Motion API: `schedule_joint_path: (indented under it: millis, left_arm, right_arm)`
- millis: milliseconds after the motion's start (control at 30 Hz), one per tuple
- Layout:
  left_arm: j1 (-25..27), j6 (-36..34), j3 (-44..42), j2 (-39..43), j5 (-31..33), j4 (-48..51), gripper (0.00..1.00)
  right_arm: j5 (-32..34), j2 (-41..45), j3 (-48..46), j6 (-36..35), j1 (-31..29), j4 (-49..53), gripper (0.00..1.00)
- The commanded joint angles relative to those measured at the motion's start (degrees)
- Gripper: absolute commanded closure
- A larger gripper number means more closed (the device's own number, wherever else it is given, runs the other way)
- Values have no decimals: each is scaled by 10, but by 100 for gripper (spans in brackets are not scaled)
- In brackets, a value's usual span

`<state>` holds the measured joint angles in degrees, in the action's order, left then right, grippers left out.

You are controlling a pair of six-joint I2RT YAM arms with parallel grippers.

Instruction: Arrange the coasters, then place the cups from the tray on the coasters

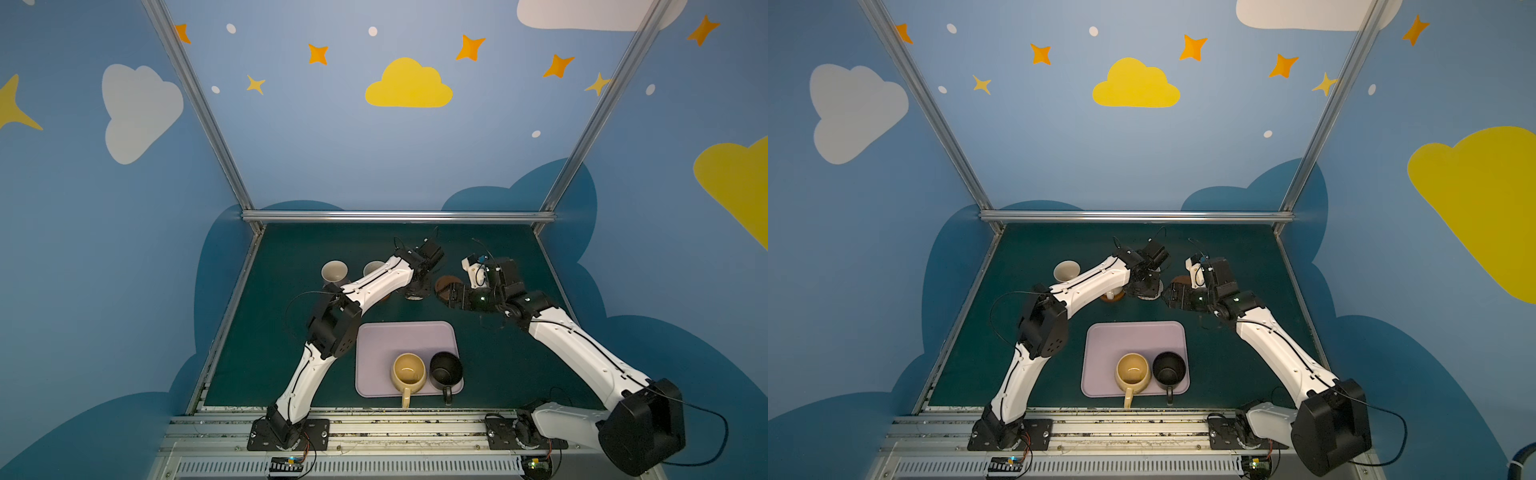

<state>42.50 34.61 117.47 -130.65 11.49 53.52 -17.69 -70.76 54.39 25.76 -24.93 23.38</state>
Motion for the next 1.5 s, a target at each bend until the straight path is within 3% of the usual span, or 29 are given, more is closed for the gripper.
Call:
schedule_joint_path:
  millis: [0, 300, 433, 700, 800, 867, 1067, 1233, 1467]
  left_arm:
    - [0, 4, -6, 22, -13, -4, 57]
    - [0, 5, -4, 30, -23, -5, 54]
    - [1, 6, -5, 32, -23, -3, 46]
    - [0, 6, -18, 50, -21, -8, 44]
    - [0, 6, -26, 61, -22, -10, 36]
    - [0, 6, -37, 73, -26, -14, 29]
    - [0, 7, -75, 128, -38, -32, 25]
    - [-6, 8, -125, 198, -45, -51, 2]
    - [-16, -2, -211, 303, -61, -83, 0]
  right_arm:
    - [-4, 7, -12, -1, 1, 0, 5]
    - [-3, 19, -25, -2, 1, 3, 5]
    - [-4, 22, -26, -4, 1, 9, 5]
    - [-5, 40, -31, -9, -2, 28, 5]
    - [6, 50, -24, -13, -13, 57, 5]
    - [22, 62, -22, -17, -29, 76, 5]
    - [87, 82, -7, -21, -107, 137, 6]
    - [134, 102, 3, 5, -177, 174, 9]
    - [188, 112, 12, 36, -265, 201, 13]
